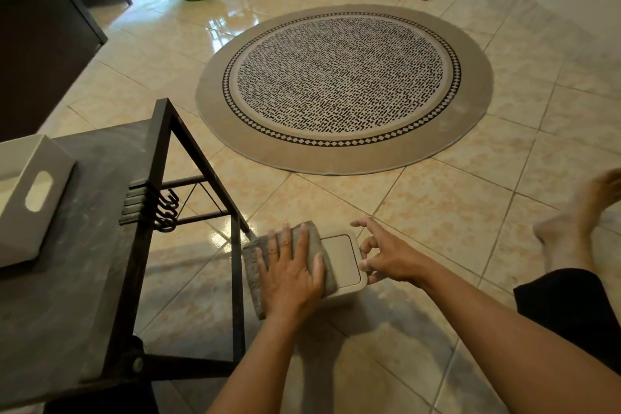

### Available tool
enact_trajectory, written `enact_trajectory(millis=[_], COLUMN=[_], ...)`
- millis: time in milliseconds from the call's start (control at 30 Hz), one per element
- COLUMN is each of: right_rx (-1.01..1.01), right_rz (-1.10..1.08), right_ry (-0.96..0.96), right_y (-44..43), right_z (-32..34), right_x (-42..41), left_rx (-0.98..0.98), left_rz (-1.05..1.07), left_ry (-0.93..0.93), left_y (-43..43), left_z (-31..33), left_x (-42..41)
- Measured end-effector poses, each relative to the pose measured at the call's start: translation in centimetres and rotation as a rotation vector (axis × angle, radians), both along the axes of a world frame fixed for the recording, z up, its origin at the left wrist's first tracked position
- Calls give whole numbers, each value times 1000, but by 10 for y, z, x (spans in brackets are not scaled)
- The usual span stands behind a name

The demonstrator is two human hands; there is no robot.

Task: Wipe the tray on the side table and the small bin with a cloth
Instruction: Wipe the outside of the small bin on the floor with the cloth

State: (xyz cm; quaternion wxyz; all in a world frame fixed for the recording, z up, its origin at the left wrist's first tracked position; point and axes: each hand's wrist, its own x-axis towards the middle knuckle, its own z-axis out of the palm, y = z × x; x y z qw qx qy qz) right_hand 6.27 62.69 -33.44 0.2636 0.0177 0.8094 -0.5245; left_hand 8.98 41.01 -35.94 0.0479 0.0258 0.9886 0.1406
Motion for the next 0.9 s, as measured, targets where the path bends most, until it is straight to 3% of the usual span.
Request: enact_trajectory(millis=[167,567,900], right_rx=[19,-87,-32], right_rz=[-6,26,62], right_ry=[16,-69,-51], right_y=[-2,2,-2], right_z=[1,8,7], right_x=[0,-1,-9], left_rx=[-42,-79,-84], left_rz=[9,-335,-218], left_ry=[25,64,-10], left_y=[-4,45,43], left_z=[-6,-3,3], left_x=[24,24,-4])
